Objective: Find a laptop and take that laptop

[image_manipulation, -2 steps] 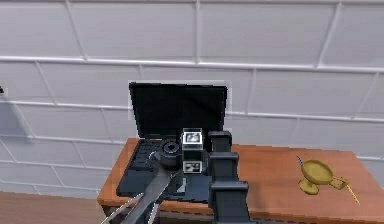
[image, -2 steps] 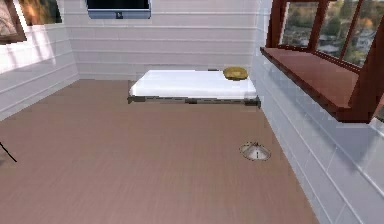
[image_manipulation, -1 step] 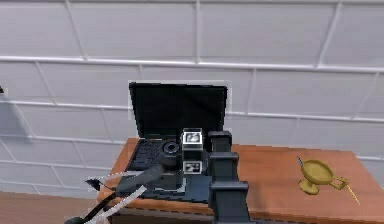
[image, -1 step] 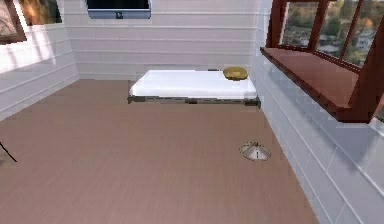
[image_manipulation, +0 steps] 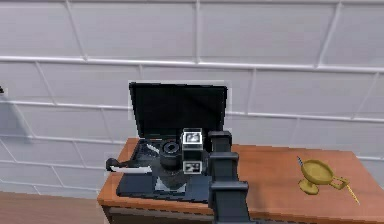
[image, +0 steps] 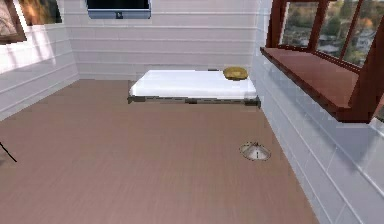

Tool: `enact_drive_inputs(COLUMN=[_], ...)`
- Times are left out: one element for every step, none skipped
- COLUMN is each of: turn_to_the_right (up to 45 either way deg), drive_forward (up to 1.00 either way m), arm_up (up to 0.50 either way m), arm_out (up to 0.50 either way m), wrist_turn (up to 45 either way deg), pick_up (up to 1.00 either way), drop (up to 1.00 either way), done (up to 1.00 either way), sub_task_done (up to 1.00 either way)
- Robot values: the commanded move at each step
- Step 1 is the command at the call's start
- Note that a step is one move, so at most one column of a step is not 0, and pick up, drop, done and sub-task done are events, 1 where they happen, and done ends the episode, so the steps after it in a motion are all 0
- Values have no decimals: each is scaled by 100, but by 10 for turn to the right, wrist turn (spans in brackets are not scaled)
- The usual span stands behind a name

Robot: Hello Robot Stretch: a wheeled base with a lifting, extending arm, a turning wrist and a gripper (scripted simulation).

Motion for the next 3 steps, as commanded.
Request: enact_drive_inputs(turn_to_the_right=[0, 0, 0], drive_forward=[0, 0, 0], arm_up=[0, 0, -30], arm_out=[0, 0, 0], wrist_turn=[450, 30, 0], pick_up=[0, 0, 0], drop=[0, 0, 0], done=[0, 0, 0], sub_task_done=[0, 0, 0])
